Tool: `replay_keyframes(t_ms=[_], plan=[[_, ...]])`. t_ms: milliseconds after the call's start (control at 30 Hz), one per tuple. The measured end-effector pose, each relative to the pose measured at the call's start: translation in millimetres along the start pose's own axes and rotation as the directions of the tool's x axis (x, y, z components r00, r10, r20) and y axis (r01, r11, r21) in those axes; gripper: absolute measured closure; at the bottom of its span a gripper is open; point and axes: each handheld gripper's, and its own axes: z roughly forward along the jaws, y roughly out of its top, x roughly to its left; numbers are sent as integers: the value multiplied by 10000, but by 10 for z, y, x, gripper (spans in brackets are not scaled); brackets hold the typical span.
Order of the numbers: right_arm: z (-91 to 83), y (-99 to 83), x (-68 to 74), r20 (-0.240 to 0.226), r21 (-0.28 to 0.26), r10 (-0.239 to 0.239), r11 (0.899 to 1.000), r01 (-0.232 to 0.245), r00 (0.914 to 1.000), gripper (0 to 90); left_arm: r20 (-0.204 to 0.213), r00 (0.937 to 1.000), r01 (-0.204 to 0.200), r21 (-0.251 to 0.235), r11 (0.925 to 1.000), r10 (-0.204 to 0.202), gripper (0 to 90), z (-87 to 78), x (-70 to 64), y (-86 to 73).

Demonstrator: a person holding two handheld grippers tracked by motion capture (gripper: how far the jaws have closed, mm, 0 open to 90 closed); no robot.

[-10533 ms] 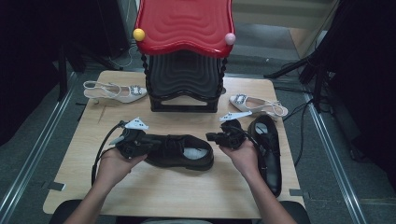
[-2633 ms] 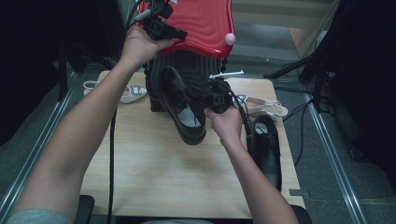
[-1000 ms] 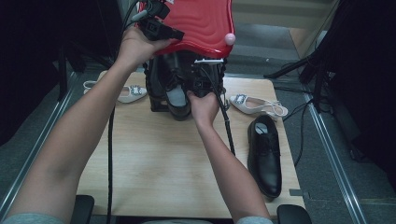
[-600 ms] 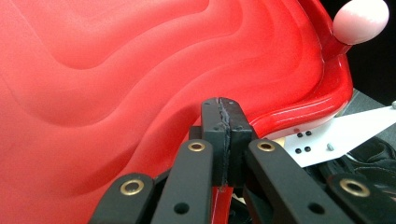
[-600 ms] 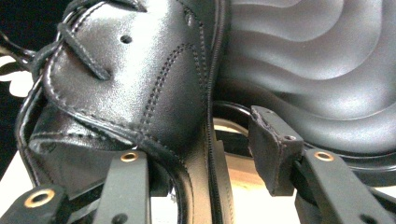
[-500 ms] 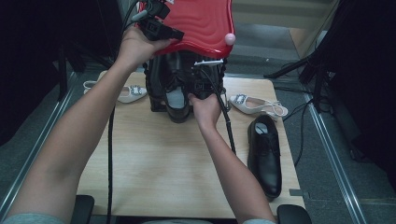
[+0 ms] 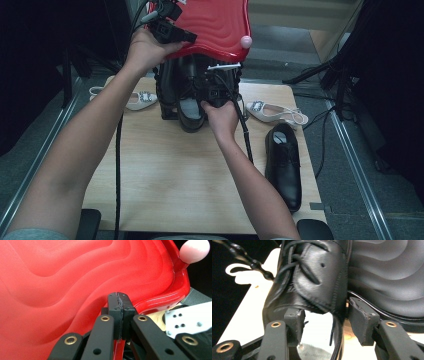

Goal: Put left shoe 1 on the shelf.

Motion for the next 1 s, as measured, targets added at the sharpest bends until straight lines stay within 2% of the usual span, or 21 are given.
replay_keyframes(t_ms=[100, 233, 367, 633, 767, 900, 1000], plan=[[-50, -9, 2, -97, -22, -49, 10000, 48, 9999, 483, -10, 10000, -2, -9, 10000, 2, 900, 1, -2, -1], [-100, -27, -22, 10, -15, -246, 9997, 246, 9997, 482, -31, 10000, -12, 12, 10000, 12, 900, -1, -5, 0], [-154, -47, -45, -288, -85, -199, 9998, 197, 9994, 502, -11, 10000, -14, 8, 10000, 14, 900, 4, 1, 1], [-215, -67, -20, -387, -96, -380, 9992, 376, 9985, 497, -30, 10000, -12, 15, 10000, 12, 900, 4, -1, 2], [-274, -68, -28, -639, -314, -424, 9987, 404, 9971, 508, -29, 10000, -13, 22, 10000, 13, 900, 2, -1, 1], [-195, -44, -36, -377, -146, -490, 9987, 485, 9981, 538, -89, 10000, -21, 23, 10000, 21, 900, 3, -9, 1], [-146, -33, -69, -320, -239, -395, 9990, 387, 9987, 545, -88, 10000, -7, 30, 10000, 7, 900, 0, -5, -1]])
